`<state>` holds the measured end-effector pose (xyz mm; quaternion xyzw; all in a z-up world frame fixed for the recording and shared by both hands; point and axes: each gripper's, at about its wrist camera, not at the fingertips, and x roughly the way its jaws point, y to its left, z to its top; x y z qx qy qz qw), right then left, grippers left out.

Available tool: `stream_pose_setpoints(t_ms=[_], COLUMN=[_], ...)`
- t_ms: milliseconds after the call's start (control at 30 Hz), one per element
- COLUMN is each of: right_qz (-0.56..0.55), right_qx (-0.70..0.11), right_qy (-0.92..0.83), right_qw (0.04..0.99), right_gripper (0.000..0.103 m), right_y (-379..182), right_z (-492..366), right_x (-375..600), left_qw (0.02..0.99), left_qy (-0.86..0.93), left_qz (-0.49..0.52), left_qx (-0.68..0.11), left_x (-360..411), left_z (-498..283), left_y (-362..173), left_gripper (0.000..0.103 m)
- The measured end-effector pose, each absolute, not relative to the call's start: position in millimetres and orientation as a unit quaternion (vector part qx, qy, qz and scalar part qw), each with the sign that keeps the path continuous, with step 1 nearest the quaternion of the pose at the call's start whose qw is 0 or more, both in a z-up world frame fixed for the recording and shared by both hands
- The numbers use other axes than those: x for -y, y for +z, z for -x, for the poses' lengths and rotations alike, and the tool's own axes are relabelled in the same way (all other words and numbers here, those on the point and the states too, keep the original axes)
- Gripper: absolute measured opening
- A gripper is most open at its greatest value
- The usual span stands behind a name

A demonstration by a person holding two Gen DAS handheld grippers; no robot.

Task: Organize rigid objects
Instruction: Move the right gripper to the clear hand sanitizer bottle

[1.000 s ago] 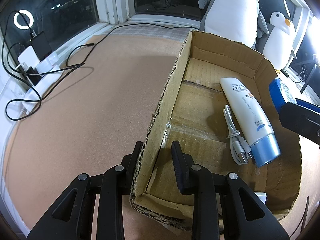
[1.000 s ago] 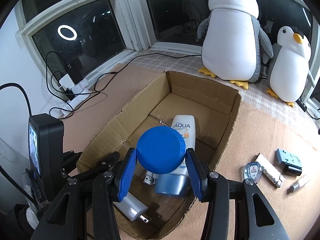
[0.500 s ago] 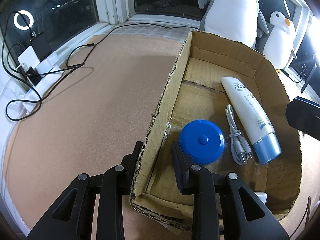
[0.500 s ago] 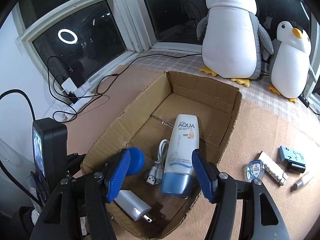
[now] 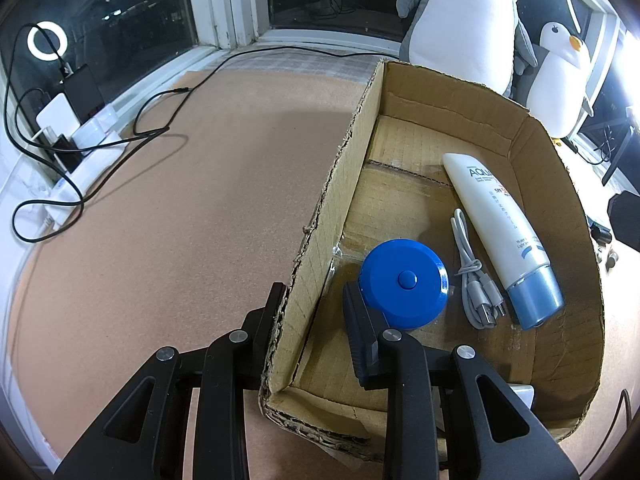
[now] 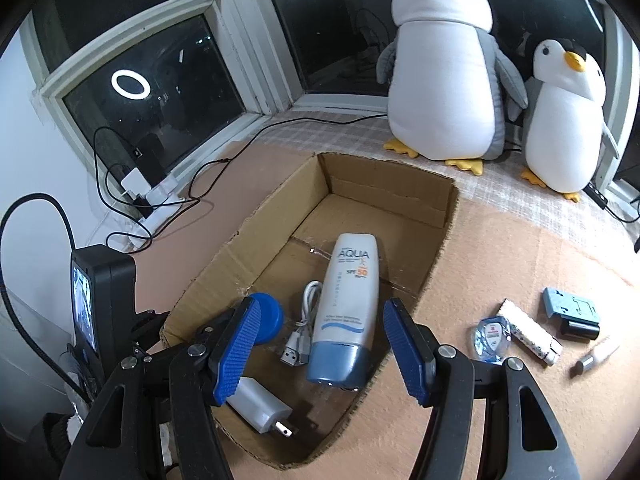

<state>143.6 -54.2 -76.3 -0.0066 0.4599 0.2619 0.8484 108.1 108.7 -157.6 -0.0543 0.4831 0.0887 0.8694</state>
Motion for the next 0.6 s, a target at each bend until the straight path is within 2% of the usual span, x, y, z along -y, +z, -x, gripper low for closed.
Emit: stream_pose_setpoints(t_ms=[600], right_qz=[-0.035], right_qx=[-0.463], right_qy=[0.205], right_qw=[0.862], right_gripper=[0.06], right_y=[-84.7], right_z=[-142.4], right_x=[145.0], left_qw=[0.869], left_qy=[0.089], left_qz=[0.054], left_qx=[-0.483], left_x=[-109.9], left_z=[-107.8], left_y=[-157.6], left_gripper=[0.027])
